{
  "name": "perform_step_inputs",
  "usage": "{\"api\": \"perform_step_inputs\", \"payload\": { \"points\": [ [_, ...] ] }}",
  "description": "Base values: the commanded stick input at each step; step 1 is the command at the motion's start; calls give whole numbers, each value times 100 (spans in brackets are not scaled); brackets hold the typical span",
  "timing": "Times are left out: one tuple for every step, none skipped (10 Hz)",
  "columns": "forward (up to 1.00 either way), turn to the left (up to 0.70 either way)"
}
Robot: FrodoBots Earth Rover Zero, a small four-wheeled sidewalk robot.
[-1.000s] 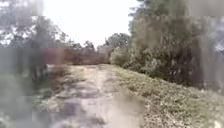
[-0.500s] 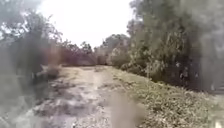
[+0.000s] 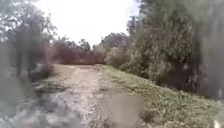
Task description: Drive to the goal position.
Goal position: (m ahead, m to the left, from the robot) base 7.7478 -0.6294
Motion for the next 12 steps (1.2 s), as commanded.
{"api": "perform_step_inputs", "payload": {
  "points": [
    [85,34],
    [85,34],
    [85,34],
    [85,34],
    [85,25],
    [85,5],
    [85,0],
    [85,0],
    [85,0],
    [85,0],
    [85,0],
    [85,0]
  ]
}}
